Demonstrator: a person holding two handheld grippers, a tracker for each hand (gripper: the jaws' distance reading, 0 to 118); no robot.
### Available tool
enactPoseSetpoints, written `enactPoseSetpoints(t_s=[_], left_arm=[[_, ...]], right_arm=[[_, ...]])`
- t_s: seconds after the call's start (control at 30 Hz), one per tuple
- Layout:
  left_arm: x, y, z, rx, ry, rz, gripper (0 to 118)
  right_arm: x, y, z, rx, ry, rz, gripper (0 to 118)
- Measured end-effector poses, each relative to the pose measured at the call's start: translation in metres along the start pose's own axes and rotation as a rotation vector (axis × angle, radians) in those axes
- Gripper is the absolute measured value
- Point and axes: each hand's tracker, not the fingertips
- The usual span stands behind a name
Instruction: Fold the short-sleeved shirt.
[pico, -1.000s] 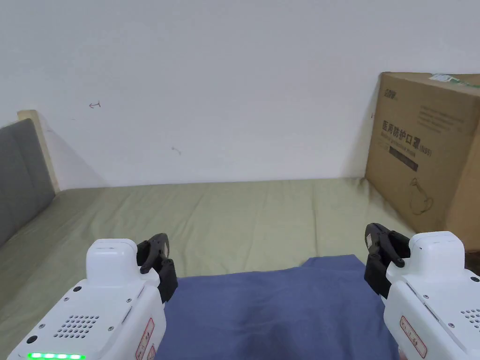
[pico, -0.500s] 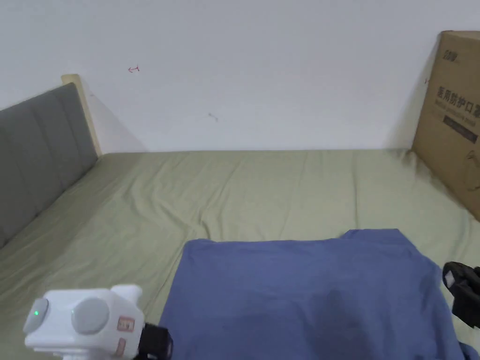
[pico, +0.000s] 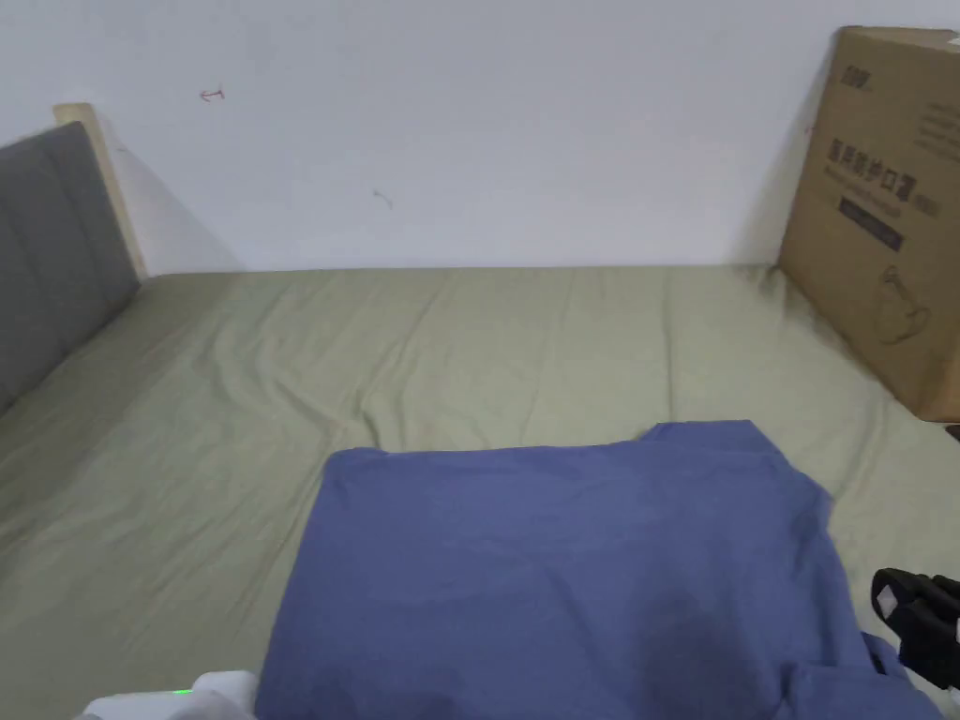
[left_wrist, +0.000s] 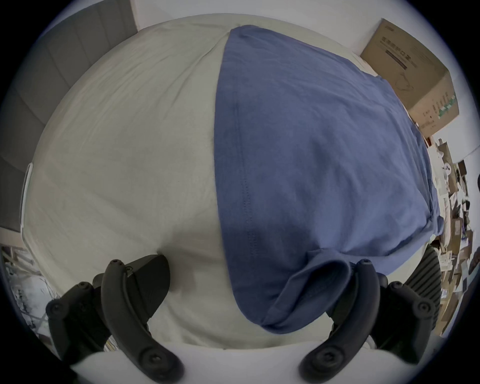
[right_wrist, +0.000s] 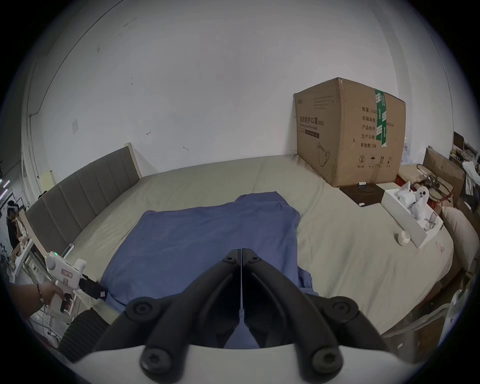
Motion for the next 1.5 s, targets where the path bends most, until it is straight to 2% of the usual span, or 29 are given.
enactPoseSetpoints(t_s=[0.07, 0.1, 0.13, 0.17, 0.2, 0.23, 0.27, 0.3, 0.37, 0.47, 0.5, 0.53, 0.6, 0.67, 0.7, 0.77, 0.8, 0.83, 0.9, 0.97, 1.07, 1.23, 1.33, 1.5], left_arm=[[0.007, -0.002, 0.009, 0.03, 0.045, -0.028, 105], [0.012, -0.006, 0.019, 0.047, 0.071, -0.056, 94], [0.016, -0.008, 0.03, 0.082, 0.07, -0.076, 64], [0.021, -0.011, 0.04, 0.118, 0.037, -0.084, 25], [0.025, -0.013, 0.046, 0.136, -0.025, -0.073, 1], [0.028, -0.015, 0.049, 0.143, -0.105, -0.033, 2], [0.032, -0.017, 0.052, 0.135, -0.087, -0.018, 1], [0.034, -0.017, 0.055, 0.138, -0.08, -0.029, 1], [0.043, -0.02, 0.063, 0.184, -0.055, -0.046, 2], [0.047, -0.02, 0.066, 0.189, -0.025, -0.091, 2], [0.046, -0.019, 0.067, 0.188, -0.028, -0.086, 1], [0.044, -0.019, 0.068, 0.189, -0.029, -0.078, 1], [0.038, -0.019, 0.068, 0.188, -0.005, -0.046, 2], [0.03, -0.019, 0.068, 0.171, 0.03, -0.017, 2], [0.026, -0.019, 0.067, 0.164, 0.019, -0.005, 1], [0.021, -0.019, 0.066, 0.144, -0.041, 0.035, 2], [0.02, -0.019, 0.066, 0.14, -0.046, 0.037, 2], [0.02, -0.02, 0.067, 0.142, -0.039, 0.031, 1], [0.024, -0.021, 0.072, 0.139, -0.04, 0.02, 1], [0.022, -0.021, 0.076, 0.139, -0.049, 0.025, 1], [0.017, -0.02, 0.088, 0.187, -0.126, 0.12, 2], [0.0, 0.006, 0.102, 0.221, -0.22, 0.204, 1], [0.0, 0.042, 0.109, 0.257, -0.262, 0.239, 2], [-0.003, 0.129, 0.069, 0.248, -0.306, 0.285, 1]], right_arm=[[0.014, -0.006, -0.001, -0.022, -0.005, -0.012, 0], [0.022, -0.01, -0.003, -0.058, -0.02, -0.022, 1], [0.032, -0.014, -0.007, -0.11, -0.041, -0.034, 3], [0.044, -0.019, -0.011, -0.169, -0.058, -0.053, 15], [0.054, -0.023, -0.015, -0.214, -0.064, -0.078, 40], [0.068, -0.029, -0.022, -0.286, -0.052, -0.122, 85], [0.077, -0.035, -0.028, -0.36, -0.061, -0.165, 109], [0.089, -0.044, -0.038, -0.451, -0.082, -0.186, 117], [0.11, -0.061, -0.049, -0.518, -0.107, -0.231, 117], [0.13, -0.083, -0.073, -0.68, -0.18, -0.227, 115], [0.133, -0.087, -0.079, -0.701, -0.168, -0.221, 113], [0.132, -0.093, -0.083, -0.74, -0.151, -0.206, 105], [0.127, -0.098, -0.086, -0.759, -0.104, -0.166, 101], [0.115, -0.096, -0.077, -0.718, -0.149, -0.068, 96], [0.112, -0.093, -0.073, -0.703, -0.13, -0.074, 85], [0.113, -0.089, -0.066, -0.692, -0.088, -0.092, 30], [0.114, -0.087, -0.062, -0.687, -0.047, -0.116, 8], [0.114, -0.086, -0.057, -0.679, -0.041, -0.137, 8], [0.111, -0.084, -0.053, -0.679, -0.058, -0.105, 8], [0.113, -0.078, -0.048, -0.66, -0.043, -0.117, 8], [0.122, -0.062, -0.04, -0.619, 0.012, -0.246, 8], [0.129, -0.018, -0.039, -0.549, 0.061, -0.329, 8], [0.128, 0.015, -0.061, -0.526, 0.067, -0.364, 8], [0.135, 0.058, -0.152, -0.518, 0.075, -0.449, 8]])
